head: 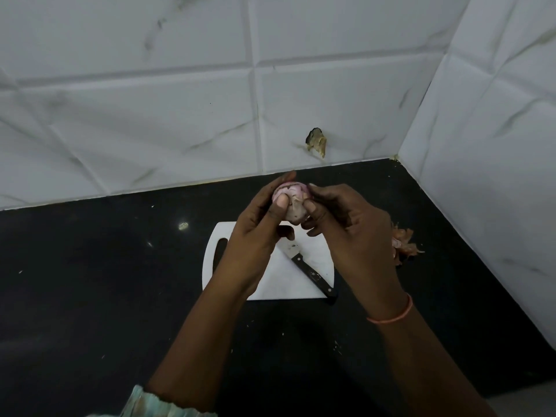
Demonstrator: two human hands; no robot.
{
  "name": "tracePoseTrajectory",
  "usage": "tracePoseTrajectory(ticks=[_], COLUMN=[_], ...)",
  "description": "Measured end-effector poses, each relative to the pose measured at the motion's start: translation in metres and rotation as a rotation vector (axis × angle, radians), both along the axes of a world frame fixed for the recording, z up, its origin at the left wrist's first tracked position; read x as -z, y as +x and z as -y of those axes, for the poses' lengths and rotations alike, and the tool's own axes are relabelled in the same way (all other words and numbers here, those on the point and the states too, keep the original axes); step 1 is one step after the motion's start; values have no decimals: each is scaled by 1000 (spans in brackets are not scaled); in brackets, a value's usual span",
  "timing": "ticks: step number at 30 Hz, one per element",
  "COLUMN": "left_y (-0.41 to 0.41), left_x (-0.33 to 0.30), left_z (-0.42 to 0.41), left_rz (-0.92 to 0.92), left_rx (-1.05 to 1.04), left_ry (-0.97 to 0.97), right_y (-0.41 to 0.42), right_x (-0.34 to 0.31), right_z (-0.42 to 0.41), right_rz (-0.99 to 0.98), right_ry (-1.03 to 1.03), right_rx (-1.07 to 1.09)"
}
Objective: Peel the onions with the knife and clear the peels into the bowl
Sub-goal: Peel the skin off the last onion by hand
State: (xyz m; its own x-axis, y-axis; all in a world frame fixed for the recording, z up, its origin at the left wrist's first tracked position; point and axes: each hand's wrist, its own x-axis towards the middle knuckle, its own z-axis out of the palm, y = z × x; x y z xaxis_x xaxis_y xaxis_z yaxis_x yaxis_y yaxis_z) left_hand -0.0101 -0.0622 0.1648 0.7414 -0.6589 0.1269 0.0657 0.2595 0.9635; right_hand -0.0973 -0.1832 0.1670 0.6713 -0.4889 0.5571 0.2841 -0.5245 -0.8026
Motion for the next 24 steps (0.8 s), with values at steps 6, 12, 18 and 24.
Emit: tracePoseTrajectory(ticks=[6, 12, 18, 24], left_y=[-2, 0, -2, -3], left_x=[0, -6, -8, -6], left_z=[-4, -10, -11, -9], left_rz=[31, 152, 117, 19], left_rx=[-12, -3, 1, 6], left_ry=[15, 22, -20, -44], right_y=[0, -3, 0, 4], right_x=[-4, -6, -3, 2], right_z=[-4, 1, -5, -6], right_rz=[-23, -55, 30, 19], right_ry=[-49, -140, -325, -428], right_rx=[78, 108, 218, 300])
